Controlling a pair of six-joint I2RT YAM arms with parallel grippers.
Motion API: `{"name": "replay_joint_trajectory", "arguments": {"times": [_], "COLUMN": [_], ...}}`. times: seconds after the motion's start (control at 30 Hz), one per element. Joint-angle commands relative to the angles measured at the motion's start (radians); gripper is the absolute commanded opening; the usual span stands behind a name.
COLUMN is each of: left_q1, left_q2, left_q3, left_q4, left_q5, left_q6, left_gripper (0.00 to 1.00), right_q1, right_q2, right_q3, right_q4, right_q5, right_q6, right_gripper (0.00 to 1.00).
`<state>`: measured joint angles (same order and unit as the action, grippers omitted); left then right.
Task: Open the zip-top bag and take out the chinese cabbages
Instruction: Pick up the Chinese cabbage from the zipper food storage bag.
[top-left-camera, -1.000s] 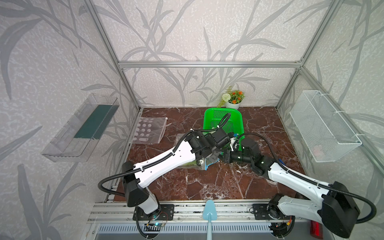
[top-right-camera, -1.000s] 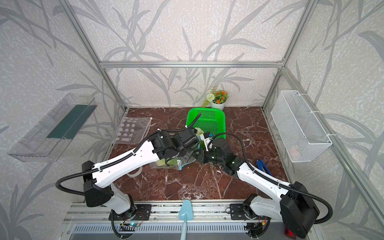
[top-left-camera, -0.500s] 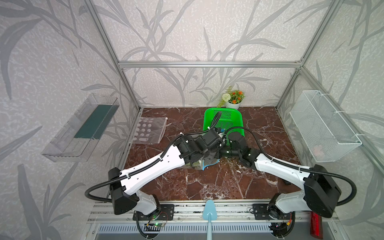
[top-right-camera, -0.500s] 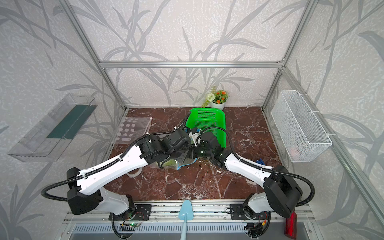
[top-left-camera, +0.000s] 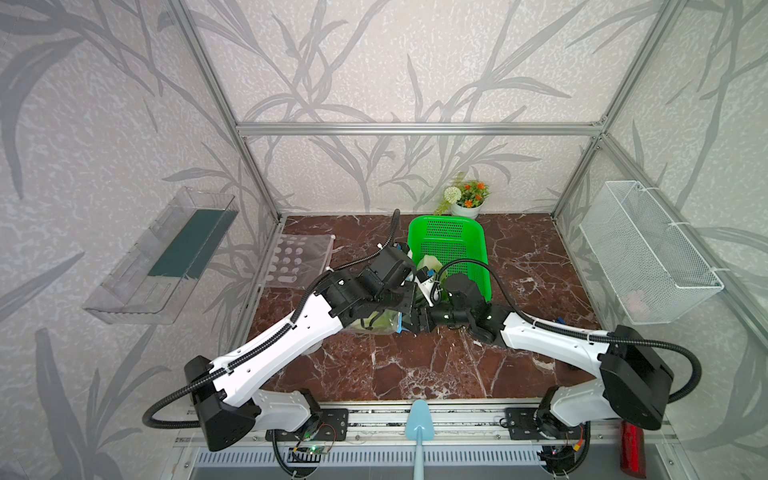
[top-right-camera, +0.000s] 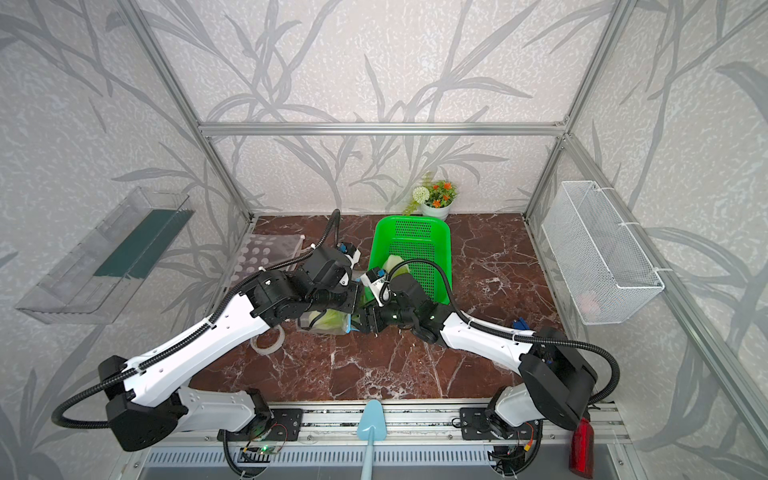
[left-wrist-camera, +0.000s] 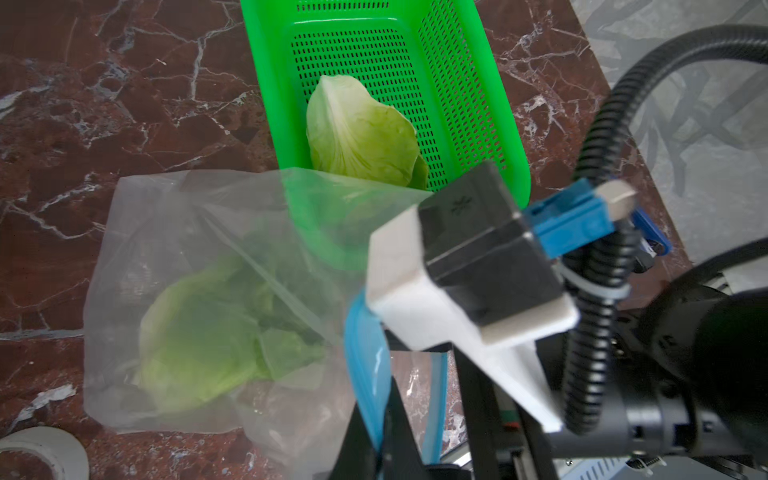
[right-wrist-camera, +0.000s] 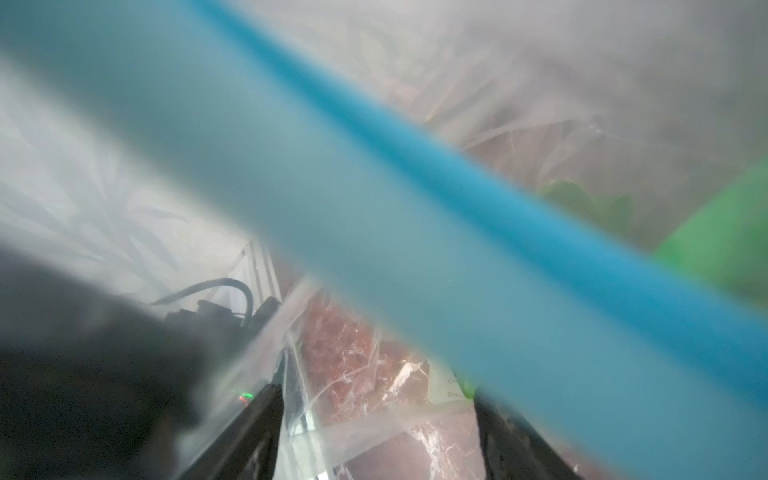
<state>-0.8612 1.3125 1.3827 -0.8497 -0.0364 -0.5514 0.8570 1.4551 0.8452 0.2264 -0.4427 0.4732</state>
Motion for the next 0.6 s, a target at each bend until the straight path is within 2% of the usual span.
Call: {"name": "replay_joint_trajectory", "arguments": {"times": [0.0, 0.1, 0.3, 0.57], "left_q1": [0.002, 0.002, 0.002, 0.007], "left_q2": [-0.025, -0.033, -0.083, -0.134], "left_q3": [-0.008, -0.014, -0.048, -0.065], "left_q4": [0.081, 0.081, 0.074, 0.05], "left_q5": [0.081, 0.118, 0.103, 0.085], "left_q6": [-0.028, -0.02, -0.011, -0.007], "left_gripper": [0.0, 0.0, 0.0, 0.0], "right_q1": [0.011, 0.011, -0.003, -0.036], "right_q2": [0.041, 0.074, 0.124, 0.11], "right_q3": [0.055, 0.1, 0.154, 0.15], "right_q4": [-0.067, -0.093, -0.105, -0.095], "right_q5": [0.035, 0.074, 0.137, 0.209], "right_q6": [-0.087, -0.104, -0.108, -0.08], "right_gripper": [0.74, 0.74, 0.73, 0.68]}}
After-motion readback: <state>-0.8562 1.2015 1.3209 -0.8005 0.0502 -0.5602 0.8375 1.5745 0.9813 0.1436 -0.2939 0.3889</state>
